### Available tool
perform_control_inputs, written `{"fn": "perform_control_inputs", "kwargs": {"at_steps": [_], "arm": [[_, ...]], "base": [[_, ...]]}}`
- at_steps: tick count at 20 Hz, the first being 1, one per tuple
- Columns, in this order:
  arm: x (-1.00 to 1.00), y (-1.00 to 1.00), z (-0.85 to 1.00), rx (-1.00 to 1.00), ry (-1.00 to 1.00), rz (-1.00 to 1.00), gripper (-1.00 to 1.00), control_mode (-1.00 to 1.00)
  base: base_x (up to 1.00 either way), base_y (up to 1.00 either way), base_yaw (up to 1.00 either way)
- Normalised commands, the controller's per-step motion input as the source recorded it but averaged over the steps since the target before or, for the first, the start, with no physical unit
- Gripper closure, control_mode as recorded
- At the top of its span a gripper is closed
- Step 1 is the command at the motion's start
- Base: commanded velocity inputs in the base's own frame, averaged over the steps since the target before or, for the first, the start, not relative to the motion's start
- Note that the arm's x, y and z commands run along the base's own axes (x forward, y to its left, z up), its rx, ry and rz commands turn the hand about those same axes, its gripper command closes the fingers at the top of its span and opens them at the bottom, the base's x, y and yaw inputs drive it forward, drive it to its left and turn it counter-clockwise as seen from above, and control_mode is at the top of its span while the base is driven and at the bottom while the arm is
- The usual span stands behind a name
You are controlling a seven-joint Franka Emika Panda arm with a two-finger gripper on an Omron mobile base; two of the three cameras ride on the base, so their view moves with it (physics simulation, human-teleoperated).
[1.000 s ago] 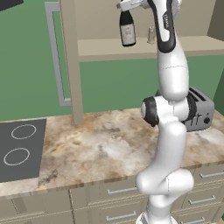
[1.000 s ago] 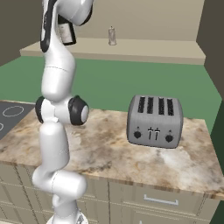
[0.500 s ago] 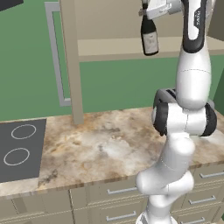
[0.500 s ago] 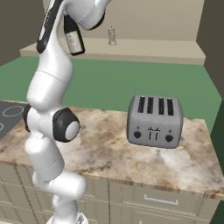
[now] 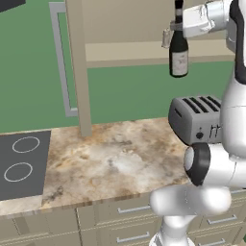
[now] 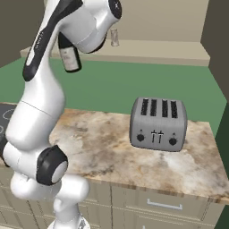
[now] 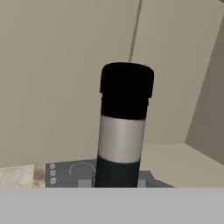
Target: Get the candle and the wine from the cabinet and move them to the dining counter.
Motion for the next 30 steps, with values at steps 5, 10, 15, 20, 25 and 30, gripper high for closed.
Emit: {"fn": "perform_control_inputs", "kwargs": {"at_steps": [5, 10, 15, 20, 25, 30], "arm": [[-0.98, 0.00, -0.13, 0.11, -0.08, -0.07, 1.00, -1.00], [-0.60, -0.09, -0.30, 0.10, -0.15, -0.13, 1.00, -1.00], [-0.51, -0.18, -0.13, 0.06, -0.10, -0.18, 1.00, -1.00], [-0.37, -0.11, 0.00, 0.01, 0.09, -0.03, 1.00, -1.00], [-0.39, -0.05, 0.00, 0.00, 0.20, 0.00, 1.00, -1.00], [-0.10, -0.04, -0.02, 0.00, 0.10, 0.00, 1.00, -1.00]], "base": [[0.00, 0.00, 0.00], [0.00, 0.00, 0.00], [0.00, 0.00, 0.00], [0.00, 0.00, 0.00], [0.00, 0.00, 0.00], [0.00, 0.00, 0.00]]}}
